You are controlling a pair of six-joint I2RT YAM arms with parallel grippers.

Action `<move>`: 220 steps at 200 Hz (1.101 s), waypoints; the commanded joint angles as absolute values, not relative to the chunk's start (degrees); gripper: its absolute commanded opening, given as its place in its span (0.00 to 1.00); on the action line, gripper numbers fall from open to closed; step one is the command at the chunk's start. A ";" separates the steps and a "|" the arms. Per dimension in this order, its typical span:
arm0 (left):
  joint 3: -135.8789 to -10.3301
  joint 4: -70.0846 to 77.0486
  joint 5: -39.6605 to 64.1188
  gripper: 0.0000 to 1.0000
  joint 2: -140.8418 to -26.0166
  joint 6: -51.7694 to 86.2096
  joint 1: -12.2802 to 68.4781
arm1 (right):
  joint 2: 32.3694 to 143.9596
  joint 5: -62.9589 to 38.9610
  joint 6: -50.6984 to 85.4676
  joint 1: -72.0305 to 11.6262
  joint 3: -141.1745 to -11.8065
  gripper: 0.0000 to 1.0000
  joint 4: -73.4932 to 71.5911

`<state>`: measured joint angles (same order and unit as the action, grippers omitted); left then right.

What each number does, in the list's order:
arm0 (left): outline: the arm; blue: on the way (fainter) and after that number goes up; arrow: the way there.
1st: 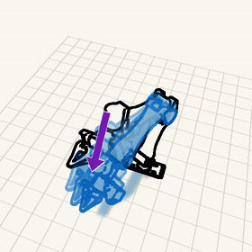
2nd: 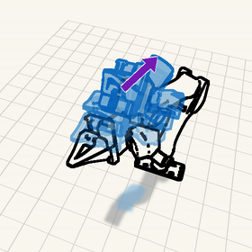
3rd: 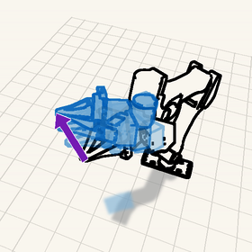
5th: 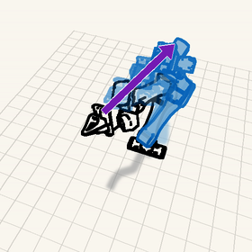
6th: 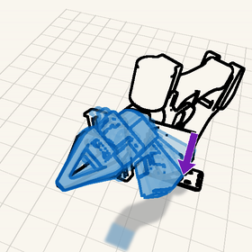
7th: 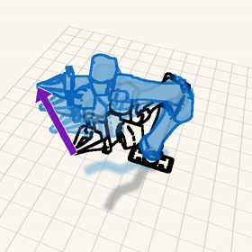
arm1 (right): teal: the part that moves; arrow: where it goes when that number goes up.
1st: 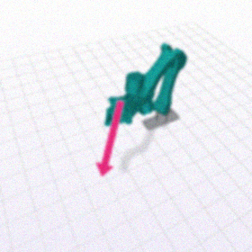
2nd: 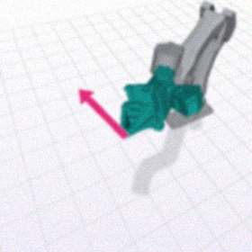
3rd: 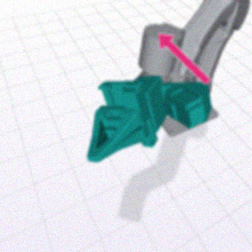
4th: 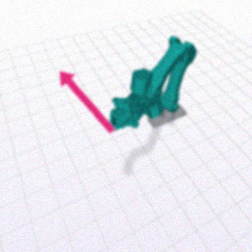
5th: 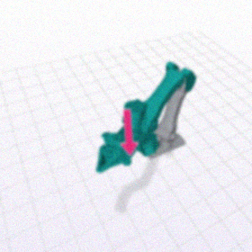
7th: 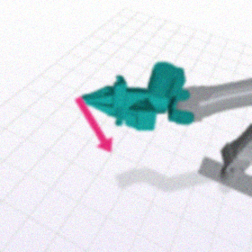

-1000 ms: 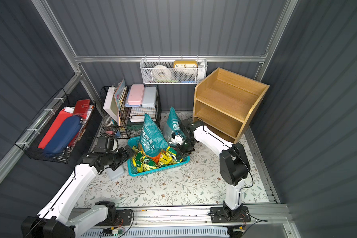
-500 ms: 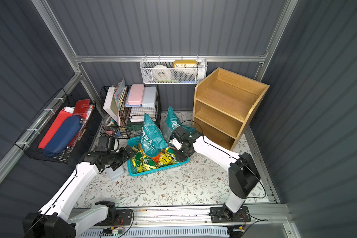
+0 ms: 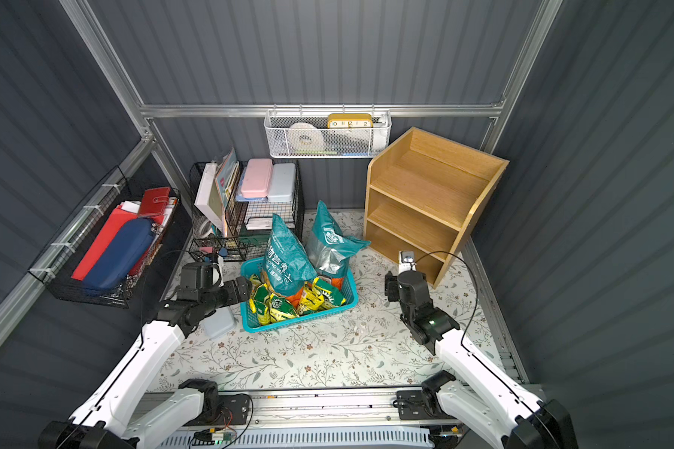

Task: Take down the fertilizer bag from the shelf
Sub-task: Reset both arms

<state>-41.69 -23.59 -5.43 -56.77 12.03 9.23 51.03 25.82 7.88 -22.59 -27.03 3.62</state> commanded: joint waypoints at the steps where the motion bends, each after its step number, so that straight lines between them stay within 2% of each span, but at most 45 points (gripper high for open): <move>1: -38.41 -13.12 -13.41 0.99 -61.50 -3.32 9.09 | 48.79 31.76 3.58 -19.03 -20.82 0.72 -12.16; 15: -38.29 -11.20 -16.75 0.99 -66.20 -5.08 9.05 | 48.89 33.51 3.54 -15.45 -16.79 0.71 -17.92; 35: -35.53 -4.99 -17.71 1.00 -68.93 -5.41 8.49 | 51.56 27.60 3.99 -8.02 -11.67 0.70 -27.96; 45: -33.90 -1.79 -15.53 0.99 -68.41 -4.53 7.98 | 54.64 25.24 5.66 -4.20 -11.21 0.71 -31.25; 68: -31.48 2.02 -3.64 0.99 -62.43 -3.69 7.72 | 61.06 16.39 6.63 1.05 -14.99 0.70 -31.49; 84: -32.46 0.50 -1.05 1.00 -58.43 -2.66 7.73 | 66.51 16.01 5.75 1.22 -17.73 0.70 -33.33; 111: -34.99 -4.04 -7.98 1.00 -53.50 -5.18 7.65 | 75.40 15.75 3.40 1.36 -21.04 0.70 -39.20; 151: -36.65 -6.91 -12.62 1.00 -52.95 -8.65 5.34 | 79.25 8.27 2.22 1.32 -27.88 0.70 -29.61; 180: -34.60 -5.07 -10.83 0.99 -59.16 -2.03 -2.26 | 79.81 8.10 5.10 1.33 -20.66 0.68 -45.65; 210: -30.50 4.58 -6.71 1.00 -65.02 0.92 -5.54 | 91.03 8.09 3.95 0.91 -17.06 0.69 -65.68; 220: -29.45 8.75 -5.33 0.99 -67.67 1.59 -5.61 | 89.63 5.42 2.23 0.32 -19.07 0.70 -58.76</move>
